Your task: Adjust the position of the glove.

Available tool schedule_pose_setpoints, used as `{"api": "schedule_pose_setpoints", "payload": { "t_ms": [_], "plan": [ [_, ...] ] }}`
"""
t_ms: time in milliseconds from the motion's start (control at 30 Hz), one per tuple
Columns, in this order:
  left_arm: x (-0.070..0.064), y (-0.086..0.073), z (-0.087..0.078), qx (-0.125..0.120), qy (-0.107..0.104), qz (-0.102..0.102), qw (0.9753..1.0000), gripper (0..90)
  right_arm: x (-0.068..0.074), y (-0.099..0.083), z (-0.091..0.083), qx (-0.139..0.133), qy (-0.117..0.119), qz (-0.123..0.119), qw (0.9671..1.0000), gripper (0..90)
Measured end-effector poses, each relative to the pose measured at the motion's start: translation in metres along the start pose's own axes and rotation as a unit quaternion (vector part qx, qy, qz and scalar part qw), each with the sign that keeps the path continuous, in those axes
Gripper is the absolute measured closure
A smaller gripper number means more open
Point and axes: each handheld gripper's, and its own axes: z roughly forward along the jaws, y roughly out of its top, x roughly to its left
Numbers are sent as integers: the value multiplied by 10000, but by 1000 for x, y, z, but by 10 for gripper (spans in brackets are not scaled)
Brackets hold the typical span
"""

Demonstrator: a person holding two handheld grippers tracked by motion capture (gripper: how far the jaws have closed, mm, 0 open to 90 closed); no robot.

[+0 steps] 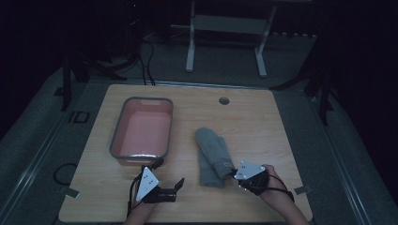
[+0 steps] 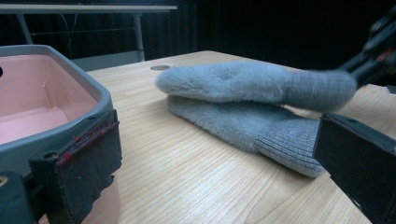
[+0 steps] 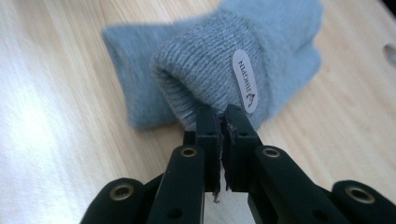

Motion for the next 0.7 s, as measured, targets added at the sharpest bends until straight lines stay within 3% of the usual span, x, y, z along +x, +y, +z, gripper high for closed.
{"api": "schedule_pose_setpoints", "payload": {
  "t_ms": [233, 567, 700],
  "plan": [
    [0, 0, 0, 6, -4, 2, 10000, 15, 13, 29, -9, 54, -36, 251, 9997, 863],
    [-1, 0, 0, 6, -6, 2, 10000, 15, 30, 49, 21, 297, 266, 567, 9976, 846],
    [0, 0, 0, 9, -7, -7, 10000, 16, 33, 51, 23, 352, 249, 624, 9971, 842]
  ]
}}
